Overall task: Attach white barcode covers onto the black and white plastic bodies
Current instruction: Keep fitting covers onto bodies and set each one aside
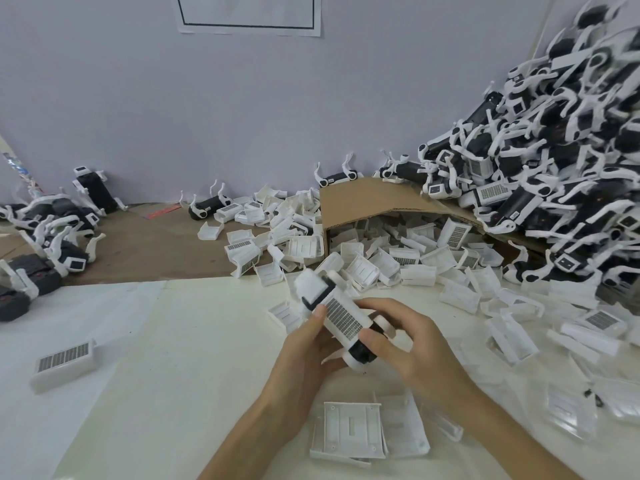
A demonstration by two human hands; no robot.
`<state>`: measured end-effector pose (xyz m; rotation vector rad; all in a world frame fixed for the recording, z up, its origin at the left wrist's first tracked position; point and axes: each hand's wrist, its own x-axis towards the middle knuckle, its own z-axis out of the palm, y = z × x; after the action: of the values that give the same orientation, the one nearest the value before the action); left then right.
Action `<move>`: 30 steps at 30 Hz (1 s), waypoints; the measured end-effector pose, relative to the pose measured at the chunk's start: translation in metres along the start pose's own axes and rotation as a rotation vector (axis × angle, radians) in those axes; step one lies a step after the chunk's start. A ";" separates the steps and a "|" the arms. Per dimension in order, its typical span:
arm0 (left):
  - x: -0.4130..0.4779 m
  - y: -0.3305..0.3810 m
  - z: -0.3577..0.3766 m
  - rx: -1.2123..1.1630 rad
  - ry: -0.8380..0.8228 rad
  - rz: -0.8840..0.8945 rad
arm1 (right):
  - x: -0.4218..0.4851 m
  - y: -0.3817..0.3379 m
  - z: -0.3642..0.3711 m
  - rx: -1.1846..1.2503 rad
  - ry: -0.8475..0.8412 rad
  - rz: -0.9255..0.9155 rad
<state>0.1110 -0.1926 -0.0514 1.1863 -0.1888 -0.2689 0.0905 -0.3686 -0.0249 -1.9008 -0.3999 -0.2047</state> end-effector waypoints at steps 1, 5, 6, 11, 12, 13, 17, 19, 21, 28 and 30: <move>-0.002 0.000 0.000 0.020 -0.024 0.018 | -0.001 -0.002 0.000 -0.064 0.013 -0.035; -0.006 0.000 -0.001 0.053 -0.050 0.051 | -0.002 -0.005 0.003 -0.167 -0.008 -0.134; -0.006 0.000 0.000 0.053 -0.055 0.054 | -0.002 -0.005 0.002 -0.154 -0.018 -0.128; -0.008 -0.001 -0.001 0.069 -0.065 0.053 | -0.001 -0.007 0.001 -0.131 -0.026 -0.125; -0.008 0.000 -0.001 0.075 -0.060 0.046 | -0.001 -0.009 0.001 -0.133 -0.024 -0.130; -0.008 0.001 0.000 0.078 -0.056 0.036 | -0.001 -0.009 0.001 -0.135 -0.020 -0.137; -0.009 0.002 0.000 0.067 -0.054 0.026 | -0.003 -0.009 0.002 -0.230 0.027 -0.170; -0.009 0.002 0.000 0.071 -0.062 0.032 | -0.004 -0.007 0.002 -0.270 0.042 -0.146; -0.009 0.001 0.001 0.084 -0.057 0.035 | -0.005 -0.004 0.002 -0.306 0.048 -0.129; -0.013 -0.003 0.011 0.244 -0.007 0.173 | -0.004 -0.001 -0.001 -0.158 0.024 -0.030; -0.016 -0.004 0.016 0.353 0.003 0.247 | -0.002 -0.002 -0.003 -0.043 0.005 -0.040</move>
<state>0.0903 -0.2033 -0.0490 1.4967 -0.3889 -0.0154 0.0882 -0.3706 -0.0227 -1.9354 -0.4338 -0.2467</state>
